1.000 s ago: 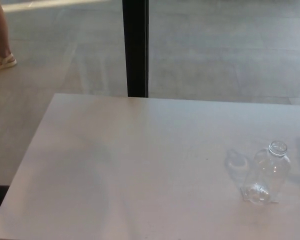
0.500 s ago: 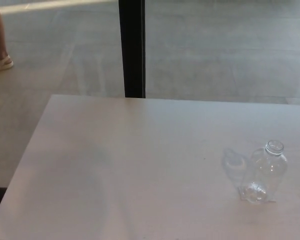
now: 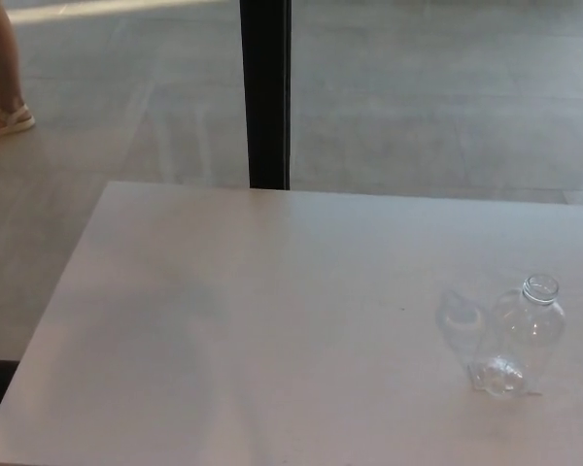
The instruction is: The robot uses its right hand to grab and lift the lid of the spray bottle kept in the middle of the desk and places the lid on the right side of the bottle
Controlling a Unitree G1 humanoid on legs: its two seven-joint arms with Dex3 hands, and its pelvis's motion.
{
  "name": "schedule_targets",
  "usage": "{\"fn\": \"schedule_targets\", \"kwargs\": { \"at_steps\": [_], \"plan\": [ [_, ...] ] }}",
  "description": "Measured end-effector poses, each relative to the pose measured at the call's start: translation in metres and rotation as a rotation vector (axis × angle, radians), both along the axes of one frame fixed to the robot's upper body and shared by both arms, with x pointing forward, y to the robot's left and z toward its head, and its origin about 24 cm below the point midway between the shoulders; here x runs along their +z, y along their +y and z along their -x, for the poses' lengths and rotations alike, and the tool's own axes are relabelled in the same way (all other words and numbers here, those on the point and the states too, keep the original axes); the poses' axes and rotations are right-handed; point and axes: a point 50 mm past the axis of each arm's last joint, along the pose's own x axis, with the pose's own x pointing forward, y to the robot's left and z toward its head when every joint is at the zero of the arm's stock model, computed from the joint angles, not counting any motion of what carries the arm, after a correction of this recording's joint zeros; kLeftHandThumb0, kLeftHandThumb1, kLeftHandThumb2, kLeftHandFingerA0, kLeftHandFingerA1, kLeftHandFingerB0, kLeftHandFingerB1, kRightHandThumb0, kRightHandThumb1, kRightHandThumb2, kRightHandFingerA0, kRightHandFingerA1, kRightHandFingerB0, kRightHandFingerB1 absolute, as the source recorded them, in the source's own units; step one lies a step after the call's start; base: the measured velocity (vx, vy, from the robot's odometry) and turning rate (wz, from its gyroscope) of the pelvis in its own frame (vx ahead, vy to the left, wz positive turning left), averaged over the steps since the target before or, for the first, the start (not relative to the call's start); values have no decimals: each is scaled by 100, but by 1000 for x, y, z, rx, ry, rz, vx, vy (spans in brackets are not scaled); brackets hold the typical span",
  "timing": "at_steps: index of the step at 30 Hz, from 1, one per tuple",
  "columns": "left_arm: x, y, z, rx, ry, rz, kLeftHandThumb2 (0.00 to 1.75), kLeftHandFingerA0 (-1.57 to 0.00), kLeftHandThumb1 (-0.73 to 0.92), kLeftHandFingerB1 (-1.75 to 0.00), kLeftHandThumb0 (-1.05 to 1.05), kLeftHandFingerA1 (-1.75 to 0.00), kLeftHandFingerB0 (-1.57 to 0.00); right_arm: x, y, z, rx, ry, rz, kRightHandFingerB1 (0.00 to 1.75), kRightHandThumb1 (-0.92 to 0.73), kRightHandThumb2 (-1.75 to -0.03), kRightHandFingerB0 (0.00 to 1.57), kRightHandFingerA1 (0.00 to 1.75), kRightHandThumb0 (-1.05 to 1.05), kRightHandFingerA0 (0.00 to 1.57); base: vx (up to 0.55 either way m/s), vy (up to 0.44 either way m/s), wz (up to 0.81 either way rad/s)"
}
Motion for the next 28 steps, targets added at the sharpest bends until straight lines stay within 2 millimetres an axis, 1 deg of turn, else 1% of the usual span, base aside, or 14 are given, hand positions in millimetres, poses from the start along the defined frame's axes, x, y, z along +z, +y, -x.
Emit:
{"fn": "schedule_targets", "kwargs": {
  "at_steps": [2,3,4,7,12,13,15,17,19,20,22,24,25,28],
  "plan": [
    [0,0,0,-1,0,0,70,-60,92,-39,-90,-48,-40,-3,-17,18,-94,-15,-32,15,-65,-99,5,8,-102,0,0,0,0],
    [0,0,0,-1,0,0,70,-60,92,-40,-90,-49,-39,-5,-26,28,-147,-23,-47,27,-76,-68,3,0,-85,0,0,0,0],
    [0,0,0,-2,0,0,68,-60,92,-39,-90,-49,-40,-6,-33,37,-195,-33,-62,20,-68,-100,12,5,-104,0,0,0,0],
    [0,0,-1,-2,-1,1,68,-59,92,-40,-91,-49,-40,-12,-53,65,-333,-57,-102,20,-67,-100,11,9,-98,0,0,0,0],
    [0,0,0,-1,0,2,69,-57,92,-39,-92,-49,-37,-23,-76,108,-566,-142,-183,24,-56,-86,8,7,-86,0,0,0,0],
    [0,0,-1,-1,0,2,70,-57,92,-39,-93,-49,-37,-25,-79,115,-606,-165,-203,28,-71,-62,9,11,-66,0,0,0,0],
    [0,0,-1,-1,0,2,68,-59,92,-39,-94,-50,-39,-32,-82,126,-686,-217,-250,37,-54,-94,0,46,-53,0,0,0,0],
    [0,0,-1,-1,-1,2,68,-59,92,-40,-94,-50,-39,-39,-83,131,-741,-274,-307,26,-75,-65,9,37,-49,6,0,0,0],
    [0,0,-2,-2,-4,2,69,-58,92,-40,-94,-50,-39,-49,-81,134,-788,-322,-368,50,-67,-114,0,54,-30,2,0,0,0],
    [0,0,-2,-2,-4,2,114,-50,75,-52,-92,-59,-35,-56,-80,136,-816,-348,-404,35,-75,-63,13,45,-46,4,0,0,0],
    [-1,-1,-3,-3,-6,3,115,-50,75,-52,-90,-60,-34,-78,-72,136,-884,-393,-497,41,-65,-79,9,41,-52,2,0,0,0],
    [-1,-1,-5,-5,-9,3,115,-50,75,-52,-90,-60,-34,-106,-58,136,-948,-396,-593,41,-65,-79,9,41,-52,2,0,0,0],
    [-1,-1,-6,-7,-11,3,70,-56,92,-40,-93,-52,-38,-121,-49,136,-976,-388,-637,36,-72,-62,13,52,-48,4,0,0,0],
    [0,-1,-9,-12,-16,2,70,-58,92,-40,-92,-49,-38,-159,-21,135,-1029,-341,-743,44,-52,-84,11,57,-54,19,0,0,0]
  ]
}}
